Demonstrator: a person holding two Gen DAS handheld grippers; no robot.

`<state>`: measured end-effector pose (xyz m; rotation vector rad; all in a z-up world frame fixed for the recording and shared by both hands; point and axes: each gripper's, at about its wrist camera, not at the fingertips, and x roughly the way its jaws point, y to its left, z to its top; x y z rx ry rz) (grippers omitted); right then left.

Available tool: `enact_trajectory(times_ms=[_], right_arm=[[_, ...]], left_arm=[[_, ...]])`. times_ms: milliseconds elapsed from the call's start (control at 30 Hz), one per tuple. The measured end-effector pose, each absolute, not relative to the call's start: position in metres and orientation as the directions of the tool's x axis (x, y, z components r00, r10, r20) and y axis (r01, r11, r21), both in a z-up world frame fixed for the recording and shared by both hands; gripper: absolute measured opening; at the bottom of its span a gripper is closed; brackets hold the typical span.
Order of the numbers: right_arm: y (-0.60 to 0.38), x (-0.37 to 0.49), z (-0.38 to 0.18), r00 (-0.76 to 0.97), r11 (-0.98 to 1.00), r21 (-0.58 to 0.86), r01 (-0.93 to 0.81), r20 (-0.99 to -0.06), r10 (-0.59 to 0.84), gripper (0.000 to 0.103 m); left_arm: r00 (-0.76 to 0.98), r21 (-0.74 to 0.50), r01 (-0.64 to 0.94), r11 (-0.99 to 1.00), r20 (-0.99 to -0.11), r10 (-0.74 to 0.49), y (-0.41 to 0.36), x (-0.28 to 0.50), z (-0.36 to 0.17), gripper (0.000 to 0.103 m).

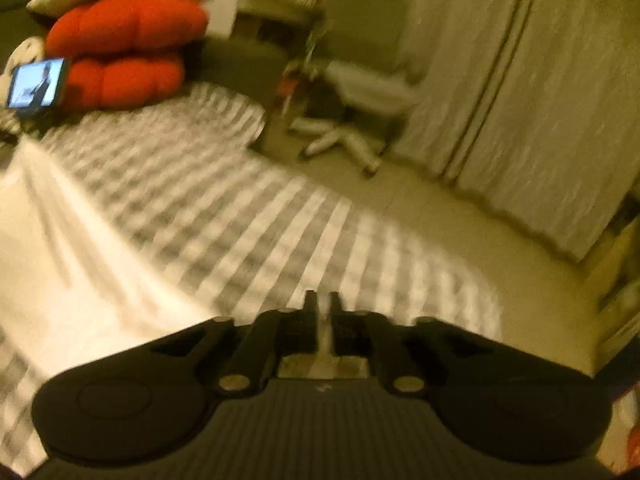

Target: Fold clothes

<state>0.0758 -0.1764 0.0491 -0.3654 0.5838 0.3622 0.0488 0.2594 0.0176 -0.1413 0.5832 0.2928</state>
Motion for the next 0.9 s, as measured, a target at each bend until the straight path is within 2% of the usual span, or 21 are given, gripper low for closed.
enact_trajectory(times_ms=[67, 100, 167, 200, 300, 467, 533, 567, 600, 667, 767, 900], right_arm=[[-0.187, 0.070, 0.048, 0.760, 0.892, -0.177, -0.416, -0.606, 0.234, 0.061], [-0.192, 0.066, 0.048, 0.755, 0.900, -0.151, -0.408, -0.610, 0.240, 0.061], [-0.199, 0.061, 0.050, 0.749, 0.913, -0.120, -0.389, -0.618, 0.238, 0.061], [-0.202, 0.059, 0.050, 0.748, 0.917, -0.118, -0.381, -0.622, 0.231, 0.061], [-0.204, 0.056, 0.052, 0.738, 0.926, -0.099, -0.365, -0.638, 0.222, 0.058], [-0.206, 0.053, 0.050, 0.715, 0.930, -0.074, -0.359, -0.662, 0.223, 0.055], [-0.206, 0.050, 0.047, 0.700, 0.928, -0.066, -0.366, -0.677, 0.227, 0.038], [-0.206, 0.050, 0.043, 0.689, 0.925, -0.077, -0.372, -0.691, 0.220, 0.018], [-0.205, 0.050, 0.039, 0.677, 0.921, -0.092, -0.380, -0.705, 0.209, 0.006], [-0.203, 0.049, 0.033, 0.664, 0.912, -0.119, -0.393, -0.723, 0.192, 0.004], [-0.209, 0.042, 0.043, 0.705, 0.925, -0.117, -0.363, -0.683, 0.191, 0.000], [-0.220, 0.030, 0.057, 0.749, 0.944, -0.095, -0.317, -0.635, 0.188, 0.000]], left_arm=[[0.791, -0.047, -0.311, 0.949, -0.566, 0.231, 0.260, 0.045, 0.018, 0.008], [0.791, -0.052, -0.318, 0.947, -0.565, 0.235, 0.261, 0.041, 0.021, 0.012], [0.791, -0.060, -0.331, 0.942, -0.562, 0.243, 0.264, 0.033, 0.027, 0.030], [0.787, -0.063, -0.341, 0.938, -0.565, 0.248, 0.266, 0.028, 0.029, 0.032], [0.770, -0.080, -0.372, 0.925, -0.582, 0.259, 0.273, 0.011, 0.032, 0.033], [0.762, -0.169, -0.381, 0.909, -0.615, 0.205, 0.282, -0.026, 0.034, 0.033], [0.757, -0.178, -0.374, 0.910, -0.626, 0.189, 0.281, -0.037, 0.032, 0.034], [0.753, -0.178, -0.371, 0.911, -0.631, 0.183, 0.279, -0.042, 0.031, 0.035], [0.750, -0.179, -0.368, 0.912, -0.637, 0.178, 0.278, -0.047, 0.030, 0.037], [0.744, -0.181, -0.362, 0.914, -0.647, 0.167, 0.275, -0.057, 0.028, 0.041], [0.732, -0.181, -0.355, 0.917, -0.665, 0.152, 0.269, -0.069, 0.025, 0.042], [0.716, -0.170, -0.339, 0.925, -0.685, 0.137, 0.259, -0.076, 0.022, 0.044]])
